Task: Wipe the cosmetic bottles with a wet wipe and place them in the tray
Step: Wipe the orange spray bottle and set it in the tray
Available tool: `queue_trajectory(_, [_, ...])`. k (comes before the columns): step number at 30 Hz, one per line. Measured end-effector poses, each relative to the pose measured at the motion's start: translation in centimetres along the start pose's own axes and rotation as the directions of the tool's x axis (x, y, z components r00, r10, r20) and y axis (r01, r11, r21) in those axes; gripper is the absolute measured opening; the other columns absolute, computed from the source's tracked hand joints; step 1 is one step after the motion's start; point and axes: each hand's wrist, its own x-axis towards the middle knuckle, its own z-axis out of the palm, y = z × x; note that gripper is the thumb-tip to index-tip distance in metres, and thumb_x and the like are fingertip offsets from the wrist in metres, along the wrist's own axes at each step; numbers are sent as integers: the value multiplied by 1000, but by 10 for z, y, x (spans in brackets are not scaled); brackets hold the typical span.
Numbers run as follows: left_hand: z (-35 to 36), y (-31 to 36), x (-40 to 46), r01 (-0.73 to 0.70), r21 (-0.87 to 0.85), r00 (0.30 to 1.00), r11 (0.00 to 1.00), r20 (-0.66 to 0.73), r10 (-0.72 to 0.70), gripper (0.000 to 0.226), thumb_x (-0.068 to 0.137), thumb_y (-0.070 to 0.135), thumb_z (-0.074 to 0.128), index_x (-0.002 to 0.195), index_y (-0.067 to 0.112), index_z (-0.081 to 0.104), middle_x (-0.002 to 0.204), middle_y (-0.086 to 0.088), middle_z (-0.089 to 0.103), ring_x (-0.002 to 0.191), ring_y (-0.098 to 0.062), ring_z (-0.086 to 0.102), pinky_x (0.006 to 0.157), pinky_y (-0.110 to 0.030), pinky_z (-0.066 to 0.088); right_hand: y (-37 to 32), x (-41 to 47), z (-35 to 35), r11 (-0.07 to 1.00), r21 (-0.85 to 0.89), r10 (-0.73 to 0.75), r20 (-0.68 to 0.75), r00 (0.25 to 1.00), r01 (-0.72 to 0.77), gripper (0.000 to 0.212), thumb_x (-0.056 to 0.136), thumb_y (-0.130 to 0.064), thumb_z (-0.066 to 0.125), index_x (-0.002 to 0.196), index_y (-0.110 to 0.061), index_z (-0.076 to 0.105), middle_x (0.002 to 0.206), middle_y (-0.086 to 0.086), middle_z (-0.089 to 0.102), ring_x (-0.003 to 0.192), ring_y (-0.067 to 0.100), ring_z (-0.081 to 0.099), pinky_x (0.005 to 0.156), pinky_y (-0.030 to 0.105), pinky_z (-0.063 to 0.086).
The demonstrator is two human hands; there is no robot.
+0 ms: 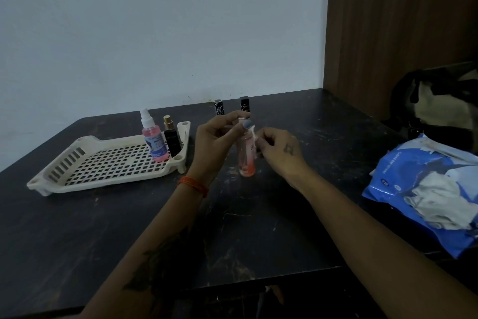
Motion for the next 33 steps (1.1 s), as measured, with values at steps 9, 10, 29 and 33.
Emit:
queue_trajectory(9, [1,6,-4,19,5,1000,1000,-20,-19,29,84,5,61,112,12,59,99,-21,64,87,-27,63,81,-41,53,-6,-9,0,995,-7,-102,-11,995,102,16,95,-15,46,107,-13,57,100,4,62,88,13,60,70,14,48])
queue_trajectory(10, [2,6,-4,18,11,999,1000,-27,-18,29,84,5,61,112,12,59,98,-22,64,87,-29,62,81,-44,53,-6,-10,0,995,-47,-91,23,996,92,11,95,-13,46,99,-15,56,94,2,61,80,9,59,63,7,44])
queue_trajectory(29, [-12,-22,7,135,-192,919,972,-344,-196,26,88,13,58,110,0,62,100,-16,61,93,-23,63,76,-29,58,0,-28,-12,971,-155,-195,-63,979,184,11,75,-5,68,77,-15,64,75,-7,63,64,0,55,56,9,44])
queue_trajectory(33, [-14,-24,7,160,-361,873,919,-383,-302,19,89,15,57,105,7,63,97,-10,60,92,-20,63,74,-27,58,-1,-27,-12,996,84,21,-58,998,-16,12,70,0,68,74,-11,64,76,-1,67,65,6,61,61,17,51])
